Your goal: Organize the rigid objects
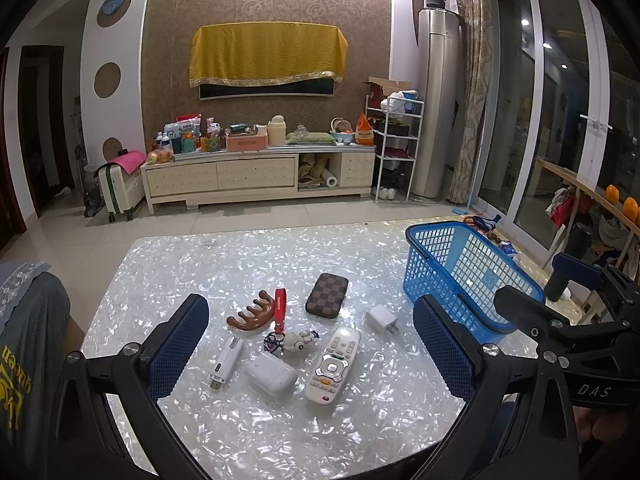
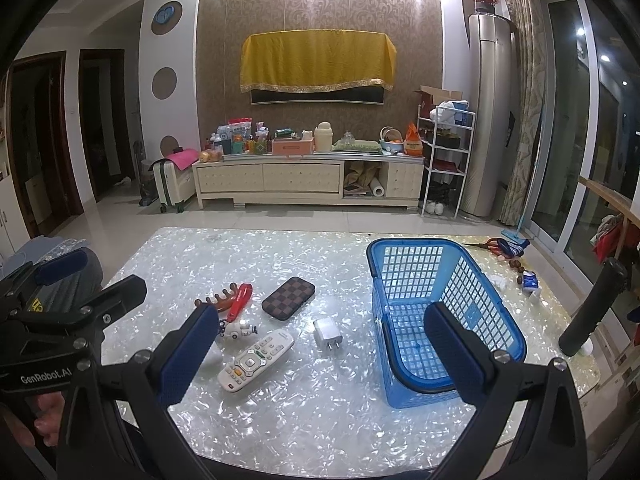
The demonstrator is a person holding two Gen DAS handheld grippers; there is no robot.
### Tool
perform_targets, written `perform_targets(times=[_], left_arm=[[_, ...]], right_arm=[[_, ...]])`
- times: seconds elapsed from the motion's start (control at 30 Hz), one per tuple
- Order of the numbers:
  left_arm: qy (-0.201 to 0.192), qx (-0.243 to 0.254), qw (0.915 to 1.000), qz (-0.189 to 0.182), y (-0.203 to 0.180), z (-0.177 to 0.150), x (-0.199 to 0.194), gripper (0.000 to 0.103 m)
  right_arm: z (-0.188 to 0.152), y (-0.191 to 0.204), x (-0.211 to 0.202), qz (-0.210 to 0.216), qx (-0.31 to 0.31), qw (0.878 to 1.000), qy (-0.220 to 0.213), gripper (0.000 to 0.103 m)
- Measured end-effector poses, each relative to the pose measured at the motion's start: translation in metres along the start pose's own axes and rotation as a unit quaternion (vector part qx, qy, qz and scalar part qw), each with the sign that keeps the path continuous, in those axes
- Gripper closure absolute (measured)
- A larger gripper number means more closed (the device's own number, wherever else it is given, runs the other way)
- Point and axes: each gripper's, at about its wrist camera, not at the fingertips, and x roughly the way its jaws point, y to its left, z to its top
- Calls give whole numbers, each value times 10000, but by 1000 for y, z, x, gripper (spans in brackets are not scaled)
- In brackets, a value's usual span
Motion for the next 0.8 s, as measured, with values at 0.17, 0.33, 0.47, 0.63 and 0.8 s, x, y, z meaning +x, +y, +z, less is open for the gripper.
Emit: perform_targets(times=[0.17,0.33,0.47,0.63,0.8], left_arm=[[28,-1,10000,-18,0,-2,1,0],[79,23,9999,-78,-1,-6,5,0],[173,72,9997,-180,-4,-5,11,0],[438,83,9987,-250,-4,-5,31,0],[755,88,9966,-324,-1,-14,57,0]], right_arm=[[0,0,1,19,8,10000,25,0],[0,-1,1,45,14,10000,72,0],[2,-4,6,-6,-48,9998,173,0],[4,-18,14,-182,-192,9988,403,0],[5,-42,27,-492,-273,9960,694,0]])
